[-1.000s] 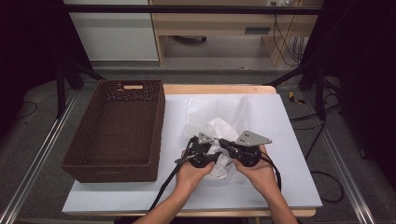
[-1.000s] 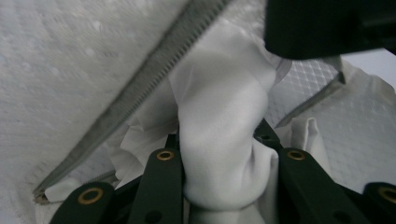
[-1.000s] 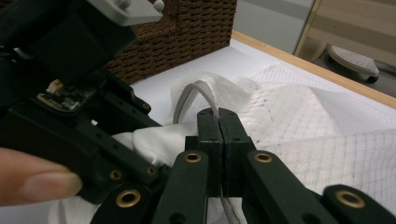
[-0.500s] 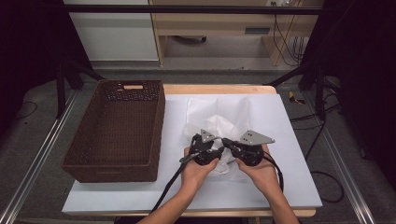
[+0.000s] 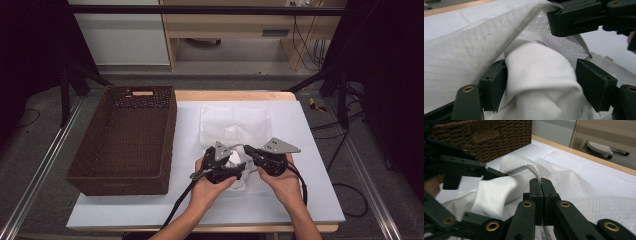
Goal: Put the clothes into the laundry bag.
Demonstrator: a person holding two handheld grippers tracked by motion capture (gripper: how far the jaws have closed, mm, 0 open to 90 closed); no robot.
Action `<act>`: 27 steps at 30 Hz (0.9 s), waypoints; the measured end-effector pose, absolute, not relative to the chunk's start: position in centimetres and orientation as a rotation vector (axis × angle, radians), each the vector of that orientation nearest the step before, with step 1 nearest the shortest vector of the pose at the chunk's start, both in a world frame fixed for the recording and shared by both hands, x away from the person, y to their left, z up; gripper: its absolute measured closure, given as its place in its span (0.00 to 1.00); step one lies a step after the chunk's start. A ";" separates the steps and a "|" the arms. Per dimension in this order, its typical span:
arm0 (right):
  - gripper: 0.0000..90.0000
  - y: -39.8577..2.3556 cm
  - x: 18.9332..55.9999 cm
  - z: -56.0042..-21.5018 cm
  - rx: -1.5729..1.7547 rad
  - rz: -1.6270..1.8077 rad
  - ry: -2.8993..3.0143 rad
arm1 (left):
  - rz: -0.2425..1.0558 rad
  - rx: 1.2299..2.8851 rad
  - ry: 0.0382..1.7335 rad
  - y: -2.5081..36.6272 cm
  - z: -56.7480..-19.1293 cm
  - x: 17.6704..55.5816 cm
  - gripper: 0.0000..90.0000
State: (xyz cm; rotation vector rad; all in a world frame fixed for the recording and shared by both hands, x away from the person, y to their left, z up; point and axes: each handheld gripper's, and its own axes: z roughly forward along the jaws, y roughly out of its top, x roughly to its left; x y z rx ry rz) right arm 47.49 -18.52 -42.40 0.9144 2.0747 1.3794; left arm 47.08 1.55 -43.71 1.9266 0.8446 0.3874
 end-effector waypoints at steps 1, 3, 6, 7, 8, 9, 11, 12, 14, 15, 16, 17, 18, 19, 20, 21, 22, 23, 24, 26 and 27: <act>0.99 -18.7 47.5 -42.4 0.926 1.383 2.065 | 0.390 1.912 0.836 2.0 -43.4 46.8 0.29; 0.99 -18.8 47.5 -42.5 0.932 1.380 2.066 | 0.381 1.900 0.830 2.5 -43.1 46.5 0.29; 0.99 -18.8 47.5 -42.5 0.933 1.381 2.067 | 0.376 1.886 0.822 3.0 -42.8 46.0 0.29; 0.99 -18.6 47.4 -42.4 0.934 1.380 2.069 | 0.394 1.873 0.812 3.6 -42.4 45.5 0.29; 0.99 -18.6 47.4 -42.4 0.934 1.380 2.069 | 0.394 1.873 0.812 3.6 -42.4 45.5 0.29; 0.99 -18.4 47.3 -42.3 0.922 1.379 2.074 | 0.401 1.873 0.806 4.2 -42.2 44.9 0.29; 0.99 -18.0 47.1 -42.1 0.906 1.374 2.081 | 0.419 1.882 0.801 4.9 -42.0 44.2 0.29; 0.99 -17.7 47.0 -42.0 0.897 1.371 2.085 | 0.427 1.890 0.796 5.2 -41.9 43.8 0.30; 0.99 -17.5 46.9 -41.9 0.889 1.371 2.089 | 0.433 1.903 0.795 5.6 -41.9 43.5 0.30; 0.99 -17.0 46.7 -41.8 0.877 1.372 2.099 | 0.439 1.917 0.794 5.9 -42.0 43.1 0.31; 0.99 -16.7 46.6 -41.7 0.866 1.372 2.107 | 0.439 1.929 0.792 6.3 -42.0 42.7 0.31; 0.99 -16.3 46.5 -41.6 0.853 1.370 2.113 | 0.451 1.943 0.790 7.1 -42.1 42.0 0.31; 0.99 -16.0 46.4 -41.6 0.842 1.368 2.120 | 0.455 1.950 0.791 7.5 -42.2 41.8 0.31; 0.99 -15.7 46.3 -41.6 0.829 1.368 2.127 | 0.449 1.949 0.797 7.9 -42.3 41.6 0.32; 0.99 -15.7 46.3 -41.6 0.829 1.368 2.127 | 0.449 1.949 0.797 7.9 -42.3 41.6 0.32; 0.99 -15.3 46.0 -41.5 0.809 1.369 2.136 | 0.434 1.946 0.805 8.3 -42.5 41.4 0.32; 0.99 -15.3 46.0 -41.5 0.809 1.369 2.136 | 0.421 1.941 0.814 8.6 -42.7 41.3 0.32; 0.99 -15.1 45.9 -41.5 0.800 1.369 2.140 | 0.417 1.947 0.816 8.7 -42.9 41.2 0.34; 0.99 -15.0 45.7 -41.4 0.794 1.371 2.143 | 0.409 1.963 0.810 8.8 -43.0 41.2 0.36; 0.99 -14.8 45.4 -41.4 0.789 1.383 2.145 | 0.402 1.975 0.812 8.9 -43.3 41.0 0.37; 0.99 -14.8 45.2 -41.3 0.788 1.395 2.144 | 0.385 1.984 0.805 9.0 -43.5 40.8 0.37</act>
